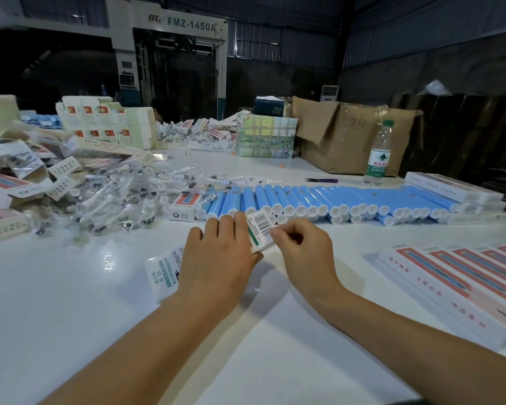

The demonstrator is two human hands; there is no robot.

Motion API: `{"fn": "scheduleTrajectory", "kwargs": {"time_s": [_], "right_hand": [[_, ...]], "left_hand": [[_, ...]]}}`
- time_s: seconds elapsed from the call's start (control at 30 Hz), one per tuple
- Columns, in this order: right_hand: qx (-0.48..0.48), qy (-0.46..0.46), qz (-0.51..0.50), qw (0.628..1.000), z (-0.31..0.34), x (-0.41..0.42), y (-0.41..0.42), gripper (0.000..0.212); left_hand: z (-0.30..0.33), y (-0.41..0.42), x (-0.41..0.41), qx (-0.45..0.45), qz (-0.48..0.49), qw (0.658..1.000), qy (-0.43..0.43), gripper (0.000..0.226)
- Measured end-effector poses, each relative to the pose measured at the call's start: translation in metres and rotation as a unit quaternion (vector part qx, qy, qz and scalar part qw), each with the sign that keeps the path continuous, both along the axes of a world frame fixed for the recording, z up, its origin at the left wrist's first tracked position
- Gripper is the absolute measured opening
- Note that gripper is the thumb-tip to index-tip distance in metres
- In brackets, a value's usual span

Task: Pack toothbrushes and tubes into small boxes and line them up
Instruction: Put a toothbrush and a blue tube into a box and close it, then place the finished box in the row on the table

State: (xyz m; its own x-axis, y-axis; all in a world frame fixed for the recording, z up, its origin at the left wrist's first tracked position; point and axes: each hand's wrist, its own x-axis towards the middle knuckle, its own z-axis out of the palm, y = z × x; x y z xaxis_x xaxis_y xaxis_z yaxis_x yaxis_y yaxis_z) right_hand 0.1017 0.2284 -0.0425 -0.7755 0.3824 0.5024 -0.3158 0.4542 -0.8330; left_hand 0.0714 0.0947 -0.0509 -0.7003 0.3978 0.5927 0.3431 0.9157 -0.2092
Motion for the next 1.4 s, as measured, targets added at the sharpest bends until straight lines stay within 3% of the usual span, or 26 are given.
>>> {"fn": "scheduleTrajectory", "kwargs": {"time_s": [0.1, 0.27, 0.43, 0.53, 0.6, 0.63, 0.67, 0.7, 0.77, 0.8, 0.83, 0.87, 0.9, 1.03, 1.13, 1.17, 1.23, 1.4], "right_hand": [[0.044, 0.004, -0.01, 0.999, -0.003, 0.001, 0.0, 0.024], [-0.046, -0.033, 0.056, 0.997, 0.002, -0.005, -0.001, 0.022], [-0.027, -0.037, 0.054, 0.997, 0.003, -0.006, 0.002, 0.021], [-0.065, -0.023, 0.108, 0.992, 0.007, -0.005, 0.002, 0.025], [-0.128, 0.009, 0.145, 0.981, 0.011, -0.004, 0.002, 0.025], [-0.152, 0.021, 0.156, 0.976, 0.012, -0.004, 0.003, 0.024], [-0.154, 0.023, 0.161, 0.975, 0.013, -0.003, 0.003, 0.023], [-0.131, 0.014, 0.163, 0.978, 0.012, -0.002, 0.002, 0.02], [-0.059, -0.026, 0.18, 0.982, 0.009, 0.0, -0.002, 0.024], [-0.029, -0.048, 0.197, 0.979, 0.008, 0.001, -0.005, 0.028], [-0.013, -0.067, 0.22, 0.973, 0.008, 0.001, -0.009, 0.032], [-0.007, -0.086, 0.246, 0.966, 0.007, 0.001, -0.013, 0.035], [0.004, -0.101, 0.262, 0.96, 0.007, 0.001, -0.016, 0.04], [0.05, -0.112, 0.255, 0.959, 0.006, -0.002, -0.018, 0.062], [0.077, -0.128, 0.228, 0.962, 0.009, -0.002, -0.018, 0.065], [0.104, -0.14, 0.209, 0.962, 0.012, -0.001, -0.015, 0.067], [0.196, -0.156, 0.152, 0.956, 0.023, 0.003, -0.006, 0.068], [0.437, -0.197, 0.011, 0.877, 0.056, 0.036, 0.044, 0.066]], "left_hand": [[0.001, 0.001, 0.003, -0.015, 0.006, 1.0, -0.016, 0.07], [0.005, 0.0, 0.003, -0.026, -0.006, 1.0, -0.01, 0.072], [0.002, 0.004, 0.008, -0.041, -0.006, 0.999, -0.007, 0.069], [0.016, 0.0, 0.004, 0.009, -0.011, 1.0, -0.021, 0.068], [0.034, -0.007, 0.001, 0.127, -0.043, 0.989, -0.06, 0.064], [0.043, -0.01, 0.001, 0.24, -0.085, 0.962, -0.095, 0.059], [0.051, -0.014, 0.002, 0.374, -0.14, 0.906, -0.142, 0.052], [0.058, -0.016, 0.003, 0.513, -0.196, 0.812, -0.198, 0.044], [0.065, -0.02, 0.005, 0.721, -0.25, 0.564, -0.315, 0.032], [0.064, -0.021, 0.004, 0.769, -0.257, 0.456, -0.365, 0.03], [0.06, -0.02, 0.003, 0.797, -0.258, 0.373, -0.398, 0.032], [0.057, -0.018, 0.002, 0.811, -0.251, 0.323, -0.418, 0.034], [0.053, -0.016, 0.003, 0.814, -0.241, 0.305, -0.432, 0.036], [0.038, -0.007, 0.002, 0.805, -0.231, 0.305, -0.454, 0.035], [0.027, -0.013, -0.007, 0.796, -0.227, 0.383, -0.411, 0.033], [0.025, -0.015, -0.009, 0.792, -0.213, 0.414, -0.395, 0.036], [0.019, -0.02, -0.016, 0.789, -0.177, 0.447, -0.383, 0.044], [0.013, -0.022, -0.03, 0.758, -0.18, 0.468, -0.418, 0.047]]}}
